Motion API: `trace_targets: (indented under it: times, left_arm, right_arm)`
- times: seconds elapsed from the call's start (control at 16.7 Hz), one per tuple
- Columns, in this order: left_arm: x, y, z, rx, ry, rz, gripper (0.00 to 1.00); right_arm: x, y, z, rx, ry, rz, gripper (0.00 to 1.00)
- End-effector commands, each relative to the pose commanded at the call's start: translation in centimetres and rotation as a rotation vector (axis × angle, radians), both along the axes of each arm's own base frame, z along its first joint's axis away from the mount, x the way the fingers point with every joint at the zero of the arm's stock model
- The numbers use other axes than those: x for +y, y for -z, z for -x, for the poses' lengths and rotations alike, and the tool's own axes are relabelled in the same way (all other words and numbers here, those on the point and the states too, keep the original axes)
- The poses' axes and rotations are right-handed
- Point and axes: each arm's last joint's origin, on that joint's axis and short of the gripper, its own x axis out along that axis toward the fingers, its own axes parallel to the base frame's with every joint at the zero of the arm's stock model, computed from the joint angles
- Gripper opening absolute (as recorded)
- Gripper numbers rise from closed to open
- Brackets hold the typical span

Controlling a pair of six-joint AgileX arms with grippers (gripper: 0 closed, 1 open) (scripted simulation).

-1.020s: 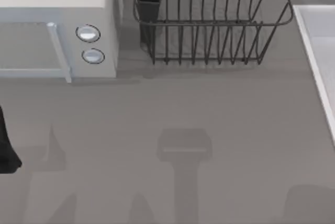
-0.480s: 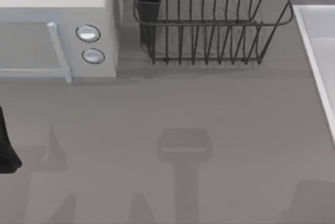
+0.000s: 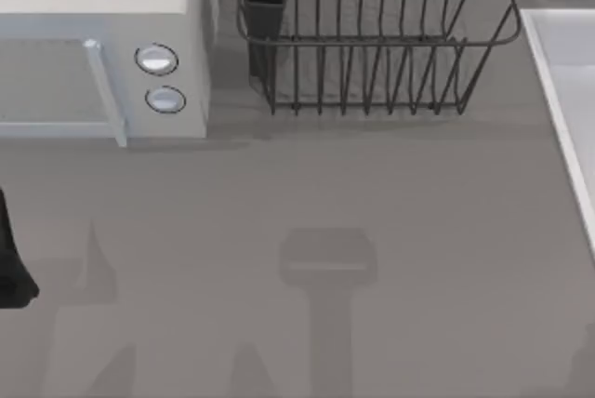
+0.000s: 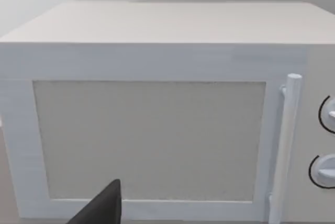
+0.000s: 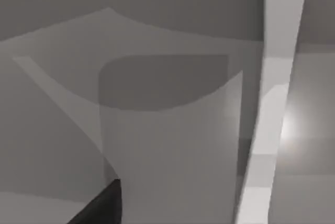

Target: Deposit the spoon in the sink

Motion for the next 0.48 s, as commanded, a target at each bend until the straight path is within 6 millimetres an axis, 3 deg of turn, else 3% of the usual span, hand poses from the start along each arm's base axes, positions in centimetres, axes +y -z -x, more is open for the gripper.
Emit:
trace_targets:
  times: [0.18, 0.42, 0.48]
  left_arm:
    - [0.0, 0.0, 0.0, 0.000, 0.000, 0.000, 1.00]
    - [0.0, 0.0, 0.0, 0.000, 0.000, 0.000, 1.00]
    - [0.0, 0.0, 0.0, 0.000, 0.000, 0.000, 1.00]
  right_arm:
    - [0.2, 1.7, 0.4, 0.010, 0.000, -0.004, 1.00]
    - [0.2, 1.8, 0.4, 0.011, 0.000, -0.005, 1.00]
    - [0.2, 1.8, 0.4, 0.011, 0.000, -0.005, 0.92]
